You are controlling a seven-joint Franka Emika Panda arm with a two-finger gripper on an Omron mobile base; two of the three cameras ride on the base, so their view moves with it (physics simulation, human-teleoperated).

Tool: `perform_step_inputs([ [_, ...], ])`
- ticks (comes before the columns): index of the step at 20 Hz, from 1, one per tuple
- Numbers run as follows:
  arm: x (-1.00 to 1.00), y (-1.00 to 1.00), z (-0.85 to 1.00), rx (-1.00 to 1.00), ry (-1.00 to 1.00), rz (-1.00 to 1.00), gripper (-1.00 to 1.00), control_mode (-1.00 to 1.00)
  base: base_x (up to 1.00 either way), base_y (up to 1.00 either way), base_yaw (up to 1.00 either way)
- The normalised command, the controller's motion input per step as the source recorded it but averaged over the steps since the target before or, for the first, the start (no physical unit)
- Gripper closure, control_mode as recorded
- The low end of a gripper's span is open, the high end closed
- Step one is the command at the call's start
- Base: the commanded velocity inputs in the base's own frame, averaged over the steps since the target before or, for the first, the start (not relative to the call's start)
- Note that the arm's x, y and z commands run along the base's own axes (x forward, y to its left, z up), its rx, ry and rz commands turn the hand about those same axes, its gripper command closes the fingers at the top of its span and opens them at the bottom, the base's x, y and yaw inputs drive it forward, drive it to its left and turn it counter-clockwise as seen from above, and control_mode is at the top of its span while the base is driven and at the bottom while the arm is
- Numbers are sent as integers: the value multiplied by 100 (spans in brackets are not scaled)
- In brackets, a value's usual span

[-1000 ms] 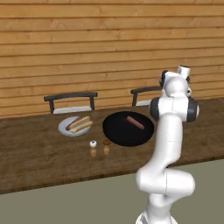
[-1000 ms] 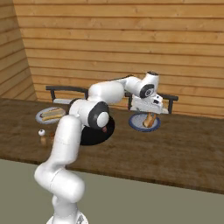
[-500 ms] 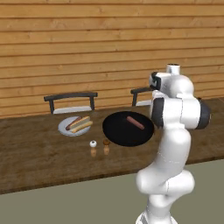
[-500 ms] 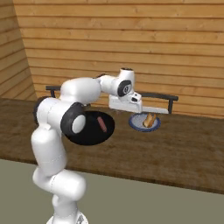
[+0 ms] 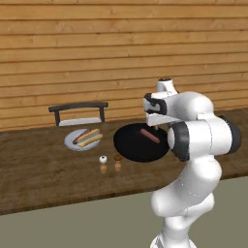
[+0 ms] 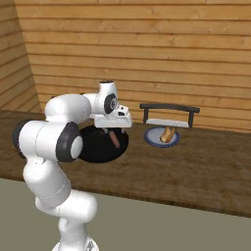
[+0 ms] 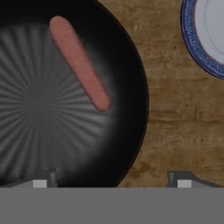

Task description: Place one bun and one sausage from the bowl on each plate.

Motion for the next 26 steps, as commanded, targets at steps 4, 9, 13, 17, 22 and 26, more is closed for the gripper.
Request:
perform_step_inputs([
  [4, 46, 62, -21, -5, 0, 10, -100, -100, 0, 0, 0],
  [9, 52, 37, -49, -9, 0, 6, -100, -100, 0, 0, 0],
  [13, 39, 5, -59, -14, -1, 3, -100, -100, 0, 0, 0],
  [17, 31, 0, -43, -12, -2, 1, -100, -100, 0, 0, 0],
  [22, 30, -6, -25, -6, 0, 0, -100, -100, 0, 0, 0],
  [26, 32, -19, -12, -3, 0, 0, -100, -100, 0, 0, 0],
])
